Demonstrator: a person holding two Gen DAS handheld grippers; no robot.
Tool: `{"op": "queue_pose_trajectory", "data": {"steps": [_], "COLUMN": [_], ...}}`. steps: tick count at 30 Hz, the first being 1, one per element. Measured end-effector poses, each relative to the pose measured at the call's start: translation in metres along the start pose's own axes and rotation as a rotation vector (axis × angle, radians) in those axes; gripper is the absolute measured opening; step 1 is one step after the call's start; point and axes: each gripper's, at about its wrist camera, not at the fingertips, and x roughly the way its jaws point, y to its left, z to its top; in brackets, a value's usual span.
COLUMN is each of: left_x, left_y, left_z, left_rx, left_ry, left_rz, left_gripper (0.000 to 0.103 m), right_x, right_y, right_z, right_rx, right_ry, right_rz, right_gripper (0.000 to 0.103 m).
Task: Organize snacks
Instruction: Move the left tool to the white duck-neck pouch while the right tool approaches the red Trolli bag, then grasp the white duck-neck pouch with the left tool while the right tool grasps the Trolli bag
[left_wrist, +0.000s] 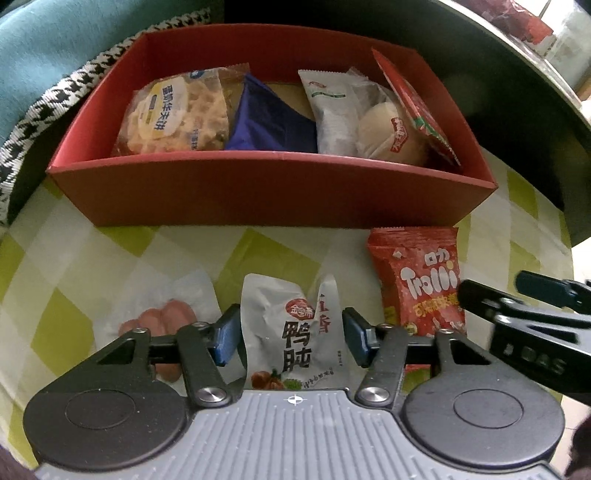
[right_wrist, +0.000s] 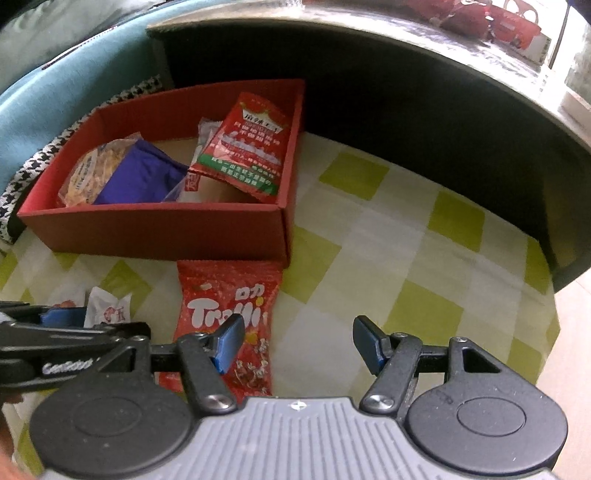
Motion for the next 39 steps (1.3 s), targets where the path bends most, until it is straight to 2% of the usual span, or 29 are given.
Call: {"op": "queue_pose_trajectory", "data": {"steps": [7, 10, 12, 17, 19, 24, 28, 34, 39], "left_x": [0.003, 0.003, 0.003, 0.005, 0.005, 0.0, 0.003, 0.003, -0.005], "left_y": [-0.001, 0.0, 0.002, 0.003, 0.002, 0.015, 0.022, 0.025, 0.045], "left_z": [-0.002, -0.002, -0.002, -0.005, -0.007, -0.008, -0.007, -0.005, 0.003], "left_rx": [0.038, 0.036, 0.024, 0.041, 0.058, 0.068, 0.069, 0.069, -0.049], "left_ry": [0.008, 0.009, 0.026, 0.036, 0.047, 0.052, 0.043, 0.045, 0.053], "left_rz": [-0.002, -0.01, -0.035, -0.044, -0.037, -0.057, -0.017, -0.022, -0.079], "left_gripper": [0.065, 0.069, 0.08, 0.083, 0.086, 0.086, 0.084, 0.081, 0.079], "right_x": [0.018, 0.021, 0.022, 0.031, 0.031, 0.023, 0.024, 0.019, 0.011], "right_y": [0.009, 0.011, 0.014, 0.027, 0.031, 0.031, 0.028, 0.007, 0.006], "right_z": [0.007, 0.01, 0.012, 0.013, 0.013, 0.016, 0.014, 0.01, 0.012], "right_rx": [0.012, 0.039, 0.045, 0.008, -0.019, -0.082, -0.11, -0.085, -0.099], "right_ry": [0.027, 0.031, 0.035, 0.056, 0.058, 0.046, 0.062, 0.07, 0.052], "right_rz": [0.032, 0.069, 0.091, 0.107, 0.103, 0.085, 0.059, 0.015, 0.101], "right_gripper": [0.068, 0.07, 0.072, 0.082, 0.082, 0.082, 0.082, 0.083, 0.083]}}
